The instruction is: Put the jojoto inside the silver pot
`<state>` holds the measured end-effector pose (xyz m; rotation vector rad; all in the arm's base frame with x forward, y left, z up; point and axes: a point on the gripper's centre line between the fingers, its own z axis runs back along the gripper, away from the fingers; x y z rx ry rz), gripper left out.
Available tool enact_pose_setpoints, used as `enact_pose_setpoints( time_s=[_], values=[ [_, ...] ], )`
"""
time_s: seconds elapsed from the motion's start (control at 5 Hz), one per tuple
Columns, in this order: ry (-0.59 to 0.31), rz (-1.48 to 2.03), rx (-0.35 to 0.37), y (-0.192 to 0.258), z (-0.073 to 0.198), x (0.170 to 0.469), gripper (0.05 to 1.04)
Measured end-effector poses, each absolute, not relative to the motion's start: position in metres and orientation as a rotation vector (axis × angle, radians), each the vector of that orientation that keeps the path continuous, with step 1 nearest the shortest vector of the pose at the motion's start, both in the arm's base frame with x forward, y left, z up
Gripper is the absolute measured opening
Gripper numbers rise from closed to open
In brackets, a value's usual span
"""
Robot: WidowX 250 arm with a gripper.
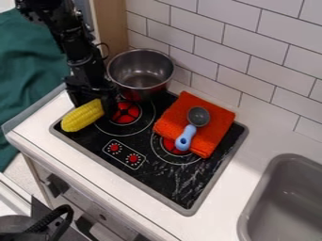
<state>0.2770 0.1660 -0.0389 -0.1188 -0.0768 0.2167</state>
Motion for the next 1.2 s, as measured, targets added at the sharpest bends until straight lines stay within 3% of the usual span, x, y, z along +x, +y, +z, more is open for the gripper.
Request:
enact_pose_setpoints(
  time_s=[0.2,0.4,0.6,0.8,1.0,1.2],
  values=[
    [-0.109,0.236,-0.123,0.164,-0.042,0.279,0.667],
    [-0.122,0.23,-0.12,0.162,-0.041,0.277,0.581],
    [-0.094,0.222,-0.11,0.158,-0.037,0.269,0.581],
    [-0.162,0.221,-0.013,0.156,0.005,0.274,0.58],
    [-0.231,0.185,0.064,0.144,0.044,0.29,0.58],
    [-0.308,0.112,0.084,0.133,0.065,0.324,0.58]
  ],
)
